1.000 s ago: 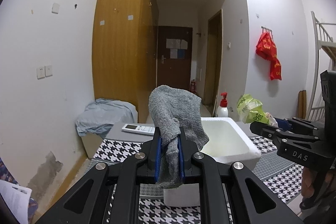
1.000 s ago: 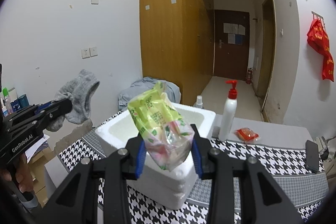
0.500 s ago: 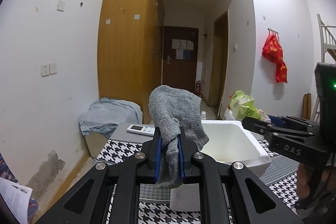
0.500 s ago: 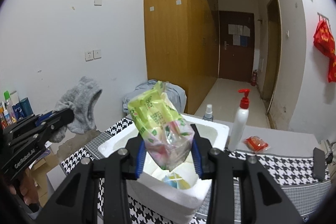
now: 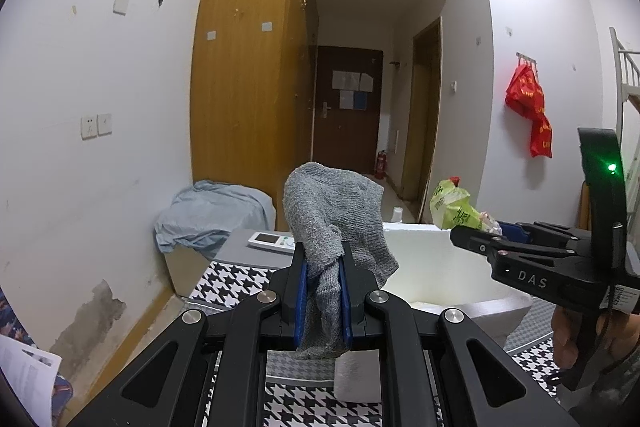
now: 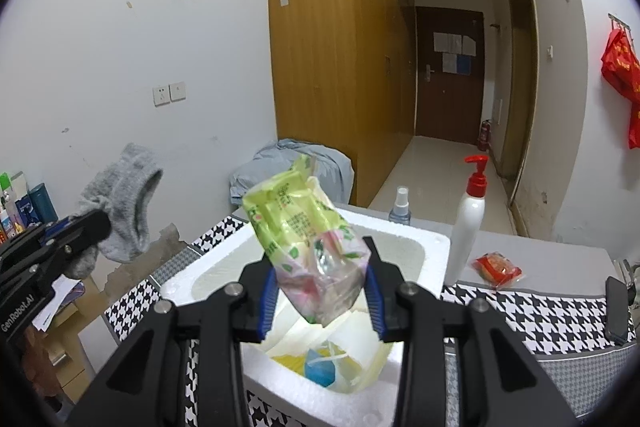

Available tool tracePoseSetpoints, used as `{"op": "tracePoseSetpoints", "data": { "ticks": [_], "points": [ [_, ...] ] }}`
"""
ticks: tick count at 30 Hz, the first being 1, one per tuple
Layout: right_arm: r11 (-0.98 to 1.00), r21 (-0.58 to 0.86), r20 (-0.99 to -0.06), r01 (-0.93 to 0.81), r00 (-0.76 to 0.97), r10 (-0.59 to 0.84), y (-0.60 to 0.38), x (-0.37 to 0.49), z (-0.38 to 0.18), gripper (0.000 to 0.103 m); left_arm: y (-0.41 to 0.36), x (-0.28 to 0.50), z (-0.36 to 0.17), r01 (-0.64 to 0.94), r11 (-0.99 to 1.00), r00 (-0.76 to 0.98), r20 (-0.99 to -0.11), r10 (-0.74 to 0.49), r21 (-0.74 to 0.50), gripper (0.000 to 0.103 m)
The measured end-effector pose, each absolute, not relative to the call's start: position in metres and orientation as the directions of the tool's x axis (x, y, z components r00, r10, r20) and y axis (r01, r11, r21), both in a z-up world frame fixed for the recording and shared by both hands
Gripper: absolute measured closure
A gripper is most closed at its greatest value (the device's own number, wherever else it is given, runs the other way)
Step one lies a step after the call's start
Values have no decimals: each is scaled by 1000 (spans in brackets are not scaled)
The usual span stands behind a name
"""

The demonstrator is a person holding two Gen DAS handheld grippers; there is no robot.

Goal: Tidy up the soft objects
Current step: 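Open the right gripper to drop the green packet into the box, then lower the grey sock over the box and open the left gripper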

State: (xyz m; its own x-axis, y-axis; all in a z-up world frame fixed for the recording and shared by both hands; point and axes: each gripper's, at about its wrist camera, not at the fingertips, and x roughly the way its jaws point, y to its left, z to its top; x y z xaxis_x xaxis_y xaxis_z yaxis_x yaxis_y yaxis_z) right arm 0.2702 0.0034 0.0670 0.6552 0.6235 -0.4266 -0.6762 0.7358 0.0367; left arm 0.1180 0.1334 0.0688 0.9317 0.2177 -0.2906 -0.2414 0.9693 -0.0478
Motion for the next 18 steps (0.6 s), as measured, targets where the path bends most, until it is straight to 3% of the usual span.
{"op": "tracePoseSetpoints", "data": {
  "ticks": [12, 18],
  "points": [
    [738, 57, -478, -672, 631, 611, 13, 285, 60, 55, 138, 125, 67, -264, 963, 922, -309, 235, -54, 89],
    [738, 66, -465, -671, 634, 618, 10, 282, 59, 18, 138, 129, 65, -269, 961, 916, -324, 236, -61, 89]
  ]
}}
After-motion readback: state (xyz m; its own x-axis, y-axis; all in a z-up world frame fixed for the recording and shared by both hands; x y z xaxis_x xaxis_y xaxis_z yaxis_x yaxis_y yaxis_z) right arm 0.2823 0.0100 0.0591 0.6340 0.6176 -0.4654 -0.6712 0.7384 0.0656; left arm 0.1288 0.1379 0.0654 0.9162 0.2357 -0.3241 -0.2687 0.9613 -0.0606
